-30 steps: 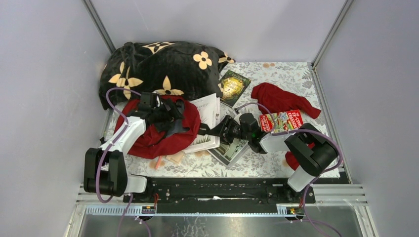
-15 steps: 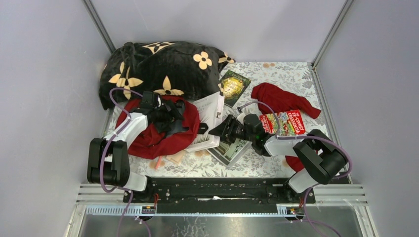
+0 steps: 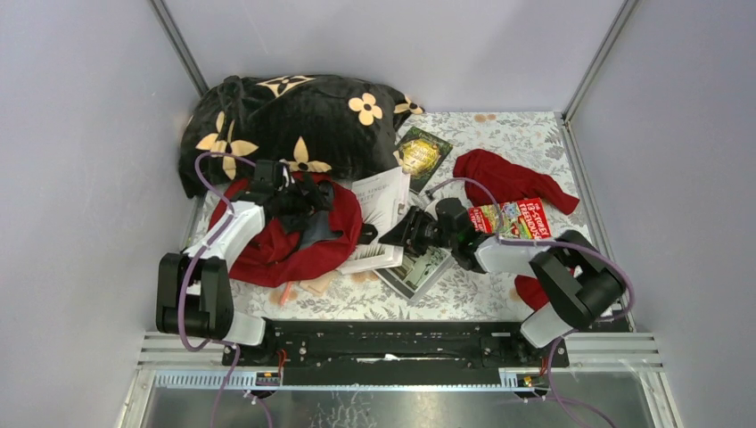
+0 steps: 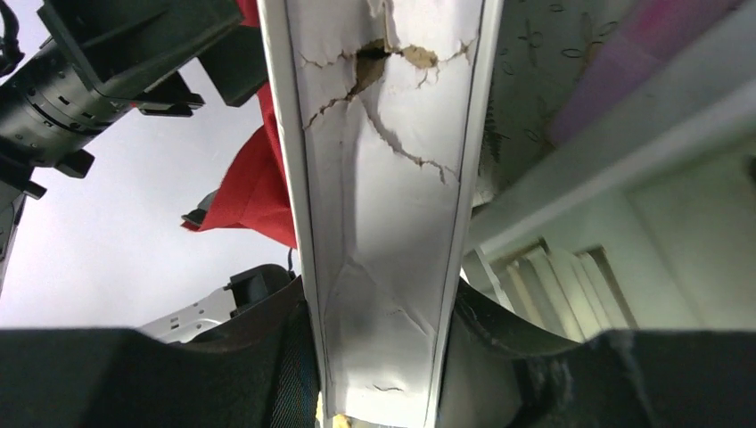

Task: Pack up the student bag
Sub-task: Pick up the book from the center of the board.

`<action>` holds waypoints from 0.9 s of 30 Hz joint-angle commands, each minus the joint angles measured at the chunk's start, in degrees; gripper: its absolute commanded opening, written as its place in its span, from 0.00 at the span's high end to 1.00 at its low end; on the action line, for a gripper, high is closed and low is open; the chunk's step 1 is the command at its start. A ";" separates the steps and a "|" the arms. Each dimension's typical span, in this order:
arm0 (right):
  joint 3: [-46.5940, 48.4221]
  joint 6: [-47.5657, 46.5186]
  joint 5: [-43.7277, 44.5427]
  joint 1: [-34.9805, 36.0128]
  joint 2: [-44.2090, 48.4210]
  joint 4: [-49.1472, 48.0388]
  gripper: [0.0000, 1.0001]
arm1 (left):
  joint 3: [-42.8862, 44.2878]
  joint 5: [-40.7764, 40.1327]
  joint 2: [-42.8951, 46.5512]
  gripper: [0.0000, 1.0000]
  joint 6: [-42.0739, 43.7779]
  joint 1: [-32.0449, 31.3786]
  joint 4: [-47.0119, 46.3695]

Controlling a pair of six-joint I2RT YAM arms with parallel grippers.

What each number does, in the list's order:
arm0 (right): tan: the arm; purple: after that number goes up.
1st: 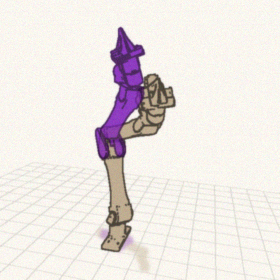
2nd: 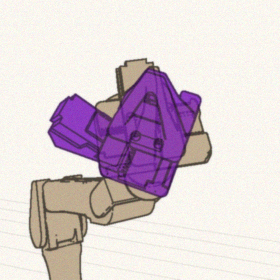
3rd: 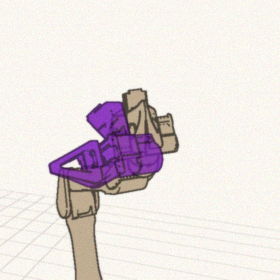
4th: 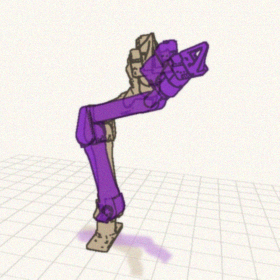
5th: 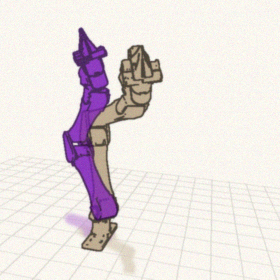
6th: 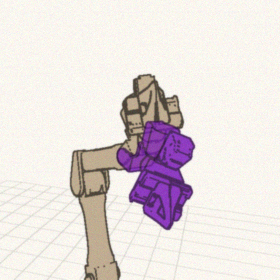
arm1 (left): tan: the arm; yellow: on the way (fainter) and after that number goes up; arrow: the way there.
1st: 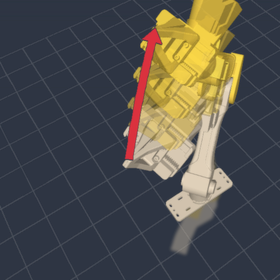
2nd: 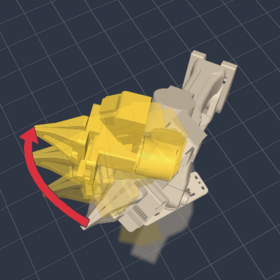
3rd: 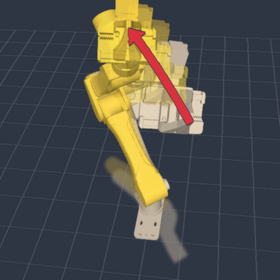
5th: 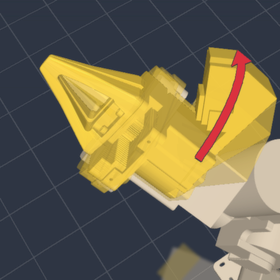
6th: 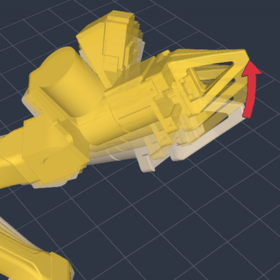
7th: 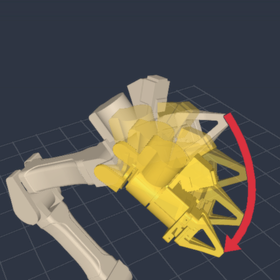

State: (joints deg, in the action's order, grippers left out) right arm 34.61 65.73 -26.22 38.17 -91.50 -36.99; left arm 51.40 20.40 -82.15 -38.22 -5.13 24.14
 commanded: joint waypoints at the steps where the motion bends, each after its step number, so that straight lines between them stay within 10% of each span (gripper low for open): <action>1: -0.73 -6.20 0.12 -4.35 11.56 10.80 0.80 | 4.03 -2.23 3.40 0.03 3.79 0.43 -0.40; 11: 9.93 -27.21 4.93 -13.94 33.33 50.50 0.95 | 10.51 -4.10 6.33 0.01 8.86 0.14 -0.58; 14: 15.37 -31.16 3.28 -15.47 35.06 56.19 0.98 | 11.52 7.05 6.45 0.01 8.19 -0.50 -6.76; 27: 14.59 -20.40 -28.78 -17.69 36.52 27.71 0.94 | 10.26 45.49 -2.25 0.01 -13.99 -4.87 -36.67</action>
State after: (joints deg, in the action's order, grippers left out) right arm 50.17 38.50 -39.90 20.99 -54.59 9.47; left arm 63.94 53.25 -85.27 -42.41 -9.96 5.06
